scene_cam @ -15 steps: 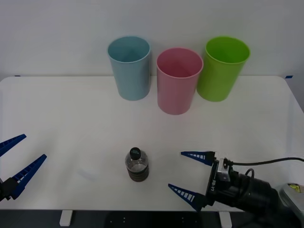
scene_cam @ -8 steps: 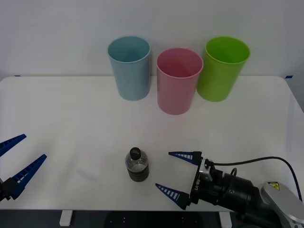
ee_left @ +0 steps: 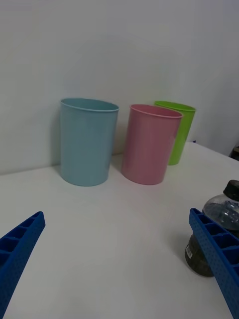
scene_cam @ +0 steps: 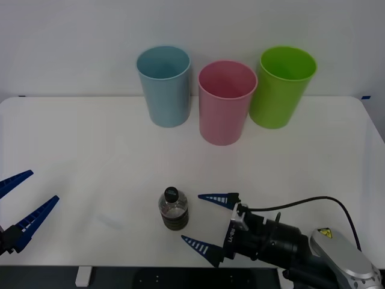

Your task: Grasp the object on the table and drop it into the matching bin: aluminum can to the light blue bin, PET bottle to the pink bin.

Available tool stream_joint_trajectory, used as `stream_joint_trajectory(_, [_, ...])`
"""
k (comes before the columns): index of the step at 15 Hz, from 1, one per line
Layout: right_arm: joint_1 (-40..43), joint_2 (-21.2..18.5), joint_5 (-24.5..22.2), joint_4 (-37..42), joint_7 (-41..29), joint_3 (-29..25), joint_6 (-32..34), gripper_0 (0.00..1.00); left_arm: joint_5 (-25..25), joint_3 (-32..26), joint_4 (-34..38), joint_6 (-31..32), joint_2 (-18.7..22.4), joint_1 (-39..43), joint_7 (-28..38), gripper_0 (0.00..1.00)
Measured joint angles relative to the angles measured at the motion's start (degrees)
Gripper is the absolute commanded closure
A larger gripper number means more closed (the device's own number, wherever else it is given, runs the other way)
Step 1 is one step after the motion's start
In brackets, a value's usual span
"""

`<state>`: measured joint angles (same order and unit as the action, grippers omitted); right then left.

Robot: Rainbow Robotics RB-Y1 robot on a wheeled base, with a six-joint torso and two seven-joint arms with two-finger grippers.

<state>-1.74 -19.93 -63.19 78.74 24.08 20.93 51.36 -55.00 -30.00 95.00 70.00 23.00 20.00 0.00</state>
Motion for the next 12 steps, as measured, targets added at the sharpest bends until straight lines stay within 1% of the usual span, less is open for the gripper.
stream_joint_trajectory(8, [-3.02,1.49,-0.23,0.0,-0.05,6.44,-9.26,0.0,0.0,0.0,0.0,0.0,0.0,0.0,0.0,0.0])
stream_joint_trajectory(12, [-3.57,3.43,-1.98,-0.05,-0.36,7.25,-11.67,0.0,0.0,0.0,0.0,0.0,0.0,0.0,0.0,0.0])
